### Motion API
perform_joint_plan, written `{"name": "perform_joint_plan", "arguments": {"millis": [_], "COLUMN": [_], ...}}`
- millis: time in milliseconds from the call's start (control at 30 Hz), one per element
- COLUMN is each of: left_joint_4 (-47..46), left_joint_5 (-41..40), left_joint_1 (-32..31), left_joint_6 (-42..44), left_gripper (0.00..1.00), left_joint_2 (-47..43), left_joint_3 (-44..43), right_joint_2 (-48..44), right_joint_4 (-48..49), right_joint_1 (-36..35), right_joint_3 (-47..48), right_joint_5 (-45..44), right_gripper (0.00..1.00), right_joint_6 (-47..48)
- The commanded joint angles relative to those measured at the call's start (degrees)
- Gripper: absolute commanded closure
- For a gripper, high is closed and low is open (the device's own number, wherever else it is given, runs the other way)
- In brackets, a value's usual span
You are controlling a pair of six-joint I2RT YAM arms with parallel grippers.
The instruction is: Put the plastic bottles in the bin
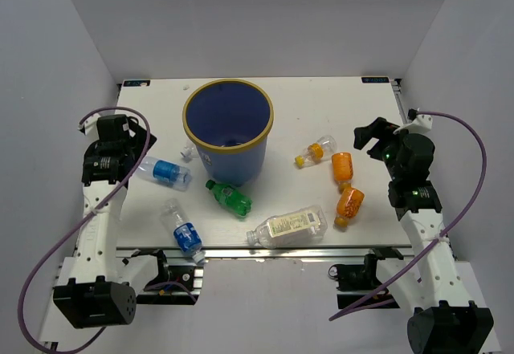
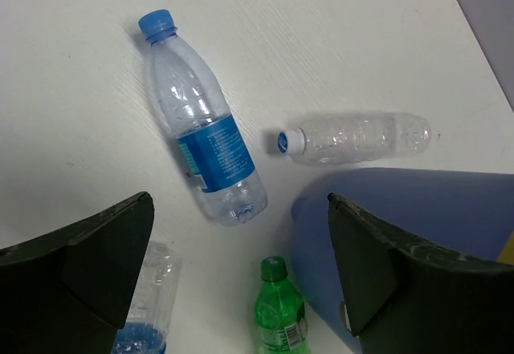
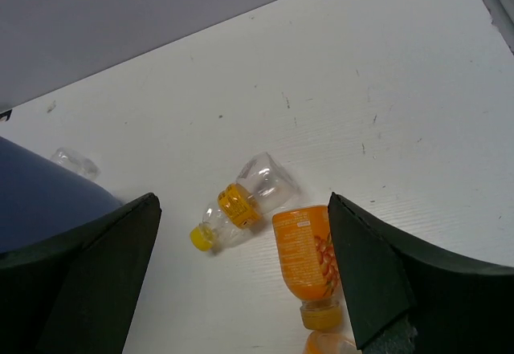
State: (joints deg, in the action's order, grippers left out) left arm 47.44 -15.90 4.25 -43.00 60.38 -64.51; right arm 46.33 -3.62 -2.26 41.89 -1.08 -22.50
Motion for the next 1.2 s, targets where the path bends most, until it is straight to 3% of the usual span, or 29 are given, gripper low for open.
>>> {"name": "perform_joint_plan", "arguments": {"millis": [0,233,800,967,1100,1167], "left_joint_4": [-2.18,-3.67,-5.43,-7.80,-7.36,-7.36], "left_joint_5": [0.96,-0.09,-0.10,2.72,1.84,1.93], "left_joint_1": [-0.12,-0.12,-0.21,-0.03,-0.03,-0.12], "left_joint_6": [0.91,-0.15,1.52,1.69,1.61,1.69], "left_gripper": [0.02,0.02,0.02,0.02,0.02,0.02], "left_joint_2": [-3.24,-5.01,-2.29,-2.46,-2.46,-2.72], "left_joint_3": [2.19,6.76,11.25,13.01,12.92,12.92], "right_joint_2": [-0.62,3.24,28.81,38.64,41.21,39.99], "right_joint_4": [2.57,6.78,3.18,9.23,11.35,12.05], "right_joint_1": [0.15,0.15,-0.64,-0.90,-0.99,-1.08], "right_joint_3": [0.30,-2.95,-0.84,-0.49,0.39,1.00], "right_joint_5": [0.64,8.54,6.01,6.53,7.67,7.24], "right_gripper": [0.11,0.11,0.14,0.23,0.43,0.48], "right_joint_6": [0.44,2.11,4.83,3.78,4.04,4.04]}}
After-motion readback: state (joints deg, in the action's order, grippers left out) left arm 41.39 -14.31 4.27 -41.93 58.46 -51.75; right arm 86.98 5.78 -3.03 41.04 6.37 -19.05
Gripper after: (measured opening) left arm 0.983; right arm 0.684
